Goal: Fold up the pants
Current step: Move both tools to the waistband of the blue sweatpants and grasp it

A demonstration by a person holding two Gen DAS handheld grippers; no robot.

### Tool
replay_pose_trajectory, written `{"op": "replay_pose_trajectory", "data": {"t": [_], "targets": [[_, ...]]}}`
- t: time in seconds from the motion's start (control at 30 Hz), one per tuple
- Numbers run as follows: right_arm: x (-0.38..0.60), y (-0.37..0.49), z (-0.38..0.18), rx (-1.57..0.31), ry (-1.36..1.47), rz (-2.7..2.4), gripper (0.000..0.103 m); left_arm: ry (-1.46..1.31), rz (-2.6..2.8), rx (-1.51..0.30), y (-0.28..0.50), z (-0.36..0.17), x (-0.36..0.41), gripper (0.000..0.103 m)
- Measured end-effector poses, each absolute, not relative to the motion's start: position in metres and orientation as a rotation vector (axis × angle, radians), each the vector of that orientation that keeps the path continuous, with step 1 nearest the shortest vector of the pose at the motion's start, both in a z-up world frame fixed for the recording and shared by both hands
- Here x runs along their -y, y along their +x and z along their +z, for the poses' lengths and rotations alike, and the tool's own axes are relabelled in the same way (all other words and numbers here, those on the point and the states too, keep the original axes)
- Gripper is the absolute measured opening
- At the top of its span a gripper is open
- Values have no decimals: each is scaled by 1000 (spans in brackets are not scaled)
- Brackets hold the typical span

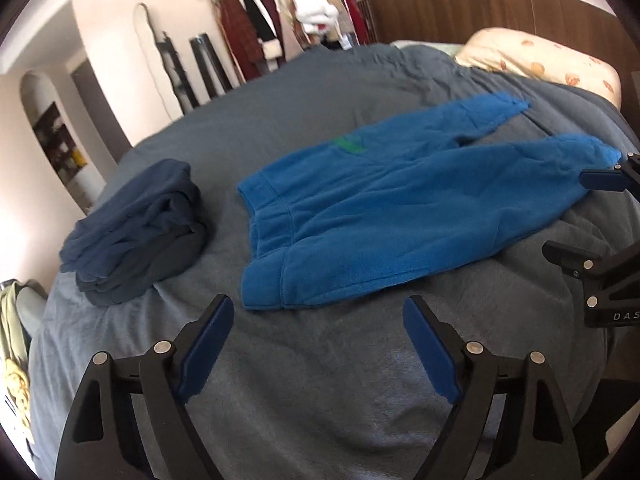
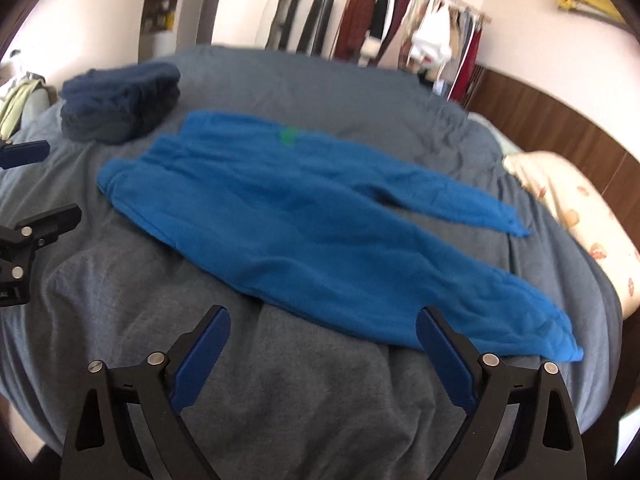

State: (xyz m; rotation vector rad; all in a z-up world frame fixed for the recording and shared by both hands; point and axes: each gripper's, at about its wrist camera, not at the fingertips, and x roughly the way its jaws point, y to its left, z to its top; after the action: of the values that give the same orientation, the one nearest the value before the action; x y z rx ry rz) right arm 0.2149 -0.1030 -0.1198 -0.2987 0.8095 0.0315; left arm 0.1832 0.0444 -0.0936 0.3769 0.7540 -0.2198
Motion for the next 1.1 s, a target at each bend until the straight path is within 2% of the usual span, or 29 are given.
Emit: {"op": "replay_pose_trajectory", "data": {"t": [0.3, 0.8, 0.93, 1.1], "targets": [[90, 235, -126, -917, -428, 33, 84, 624, -314, -794, 207, -107, -32, 83], [89, 260, -148, -1054, -501, 2, 70, 769, -422, -893, 244, -140, -30, 75], [83, 266, -152, -1042, -557, 14, 70, 784, -412, -884, 250, -142, -27, 74], [84, 275, -150, -1045, -560, 17, 66, 754, -430, -915, 259, -139, -29, 64]]}}
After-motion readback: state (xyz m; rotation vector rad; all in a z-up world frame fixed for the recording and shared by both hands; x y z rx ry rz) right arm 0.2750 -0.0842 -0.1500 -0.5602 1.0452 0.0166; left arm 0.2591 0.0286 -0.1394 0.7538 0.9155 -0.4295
